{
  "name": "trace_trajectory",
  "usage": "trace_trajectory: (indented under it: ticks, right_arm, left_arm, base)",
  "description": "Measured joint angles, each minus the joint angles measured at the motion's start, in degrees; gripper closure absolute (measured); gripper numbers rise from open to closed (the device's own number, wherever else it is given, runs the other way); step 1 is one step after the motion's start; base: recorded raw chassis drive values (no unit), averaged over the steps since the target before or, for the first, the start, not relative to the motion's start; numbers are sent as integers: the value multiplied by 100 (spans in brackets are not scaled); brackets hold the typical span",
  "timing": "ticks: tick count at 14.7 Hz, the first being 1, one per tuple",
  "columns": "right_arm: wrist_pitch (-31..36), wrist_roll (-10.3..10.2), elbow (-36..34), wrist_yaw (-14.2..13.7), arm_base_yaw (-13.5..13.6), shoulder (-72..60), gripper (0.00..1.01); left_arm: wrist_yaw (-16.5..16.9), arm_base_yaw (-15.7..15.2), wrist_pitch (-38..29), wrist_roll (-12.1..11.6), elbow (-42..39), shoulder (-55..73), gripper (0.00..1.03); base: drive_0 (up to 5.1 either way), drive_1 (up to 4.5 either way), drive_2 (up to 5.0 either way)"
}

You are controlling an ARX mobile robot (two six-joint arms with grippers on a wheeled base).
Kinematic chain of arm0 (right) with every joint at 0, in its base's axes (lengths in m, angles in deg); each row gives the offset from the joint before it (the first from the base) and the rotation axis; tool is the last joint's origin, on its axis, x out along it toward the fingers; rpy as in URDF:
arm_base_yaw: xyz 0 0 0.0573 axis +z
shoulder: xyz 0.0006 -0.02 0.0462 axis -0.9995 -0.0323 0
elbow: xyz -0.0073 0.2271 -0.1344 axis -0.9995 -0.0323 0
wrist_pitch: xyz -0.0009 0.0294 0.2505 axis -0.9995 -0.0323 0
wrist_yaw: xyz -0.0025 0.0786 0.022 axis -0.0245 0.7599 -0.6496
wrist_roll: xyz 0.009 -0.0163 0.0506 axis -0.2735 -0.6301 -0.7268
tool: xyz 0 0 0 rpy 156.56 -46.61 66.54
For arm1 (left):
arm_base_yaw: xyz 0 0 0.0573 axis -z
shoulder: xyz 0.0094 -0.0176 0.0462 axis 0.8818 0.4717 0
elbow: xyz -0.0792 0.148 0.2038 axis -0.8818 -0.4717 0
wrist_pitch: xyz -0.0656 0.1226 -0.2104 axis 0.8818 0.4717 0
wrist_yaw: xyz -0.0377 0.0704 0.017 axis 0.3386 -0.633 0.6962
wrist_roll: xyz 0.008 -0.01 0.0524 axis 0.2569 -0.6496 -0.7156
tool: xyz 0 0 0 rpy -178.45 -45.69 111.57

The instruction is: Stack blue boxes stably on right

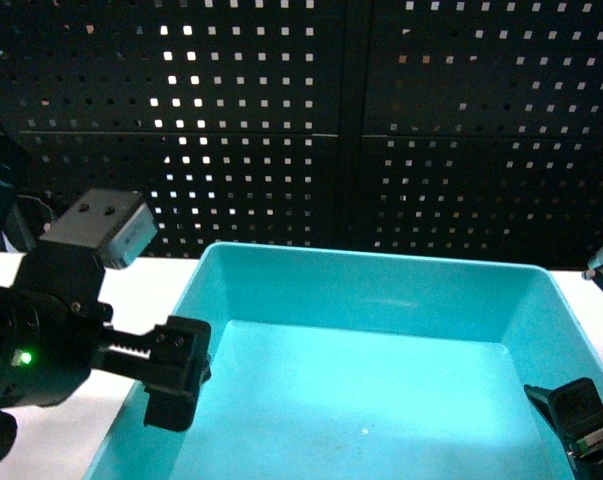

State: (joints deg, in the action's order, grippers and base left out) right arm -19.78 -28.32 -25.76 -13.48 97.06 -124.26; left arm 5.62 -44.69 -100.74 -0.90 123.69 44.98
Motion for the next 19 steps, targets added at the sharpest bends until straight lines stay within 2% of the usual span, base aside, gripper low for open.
trace_trajectory:
  ticks: [4,7,11,13,14,15,16,18,19]
  right_arm:
    - [144,103,-61,-37,-39,-227,4]
    - [153,103,-61,-52,-74,-271,31]
    - [-96,-11,-55,-72,15,-190,67]
    - [-61,-173,-52,-251,83,-170,86]
    - [-33,-247,-52,-262,83,-168,92]
    - [79,-463,-195,-188,219,-107,99]
    - [190,-564,-317,-232,238,-46,99]
    - [315,-570,-433,-247,188,-31,99]
    - [354,-570,-485,-247,197,2,99]
  left_arm:
    - [-111,122,-98,179,-28,286,5]
    - [-107,138,-57,271,-26,291,5]
    - [-177,52,74,505,-26,291,5]
    - [-212,-11,192,662,-26,289,5]
    - [-199,-11,262,730,-26,275,5]
    - [7,131,557,1139,48,203,5]
    - [52,358,990,1821,81,109,5]
    - [63,592,1300,2743,61,76,5]
    - [35,752,1187,3161,28,83,5]
  base:
    - [0,0,0]
    - [0,0,0]
    - [0,0,0]
    - [0,0,0]
    - [0,0,0]
    - [0,0,0]
    - [0,0,0]
    - [0,0,0]
    - [0,0,0]
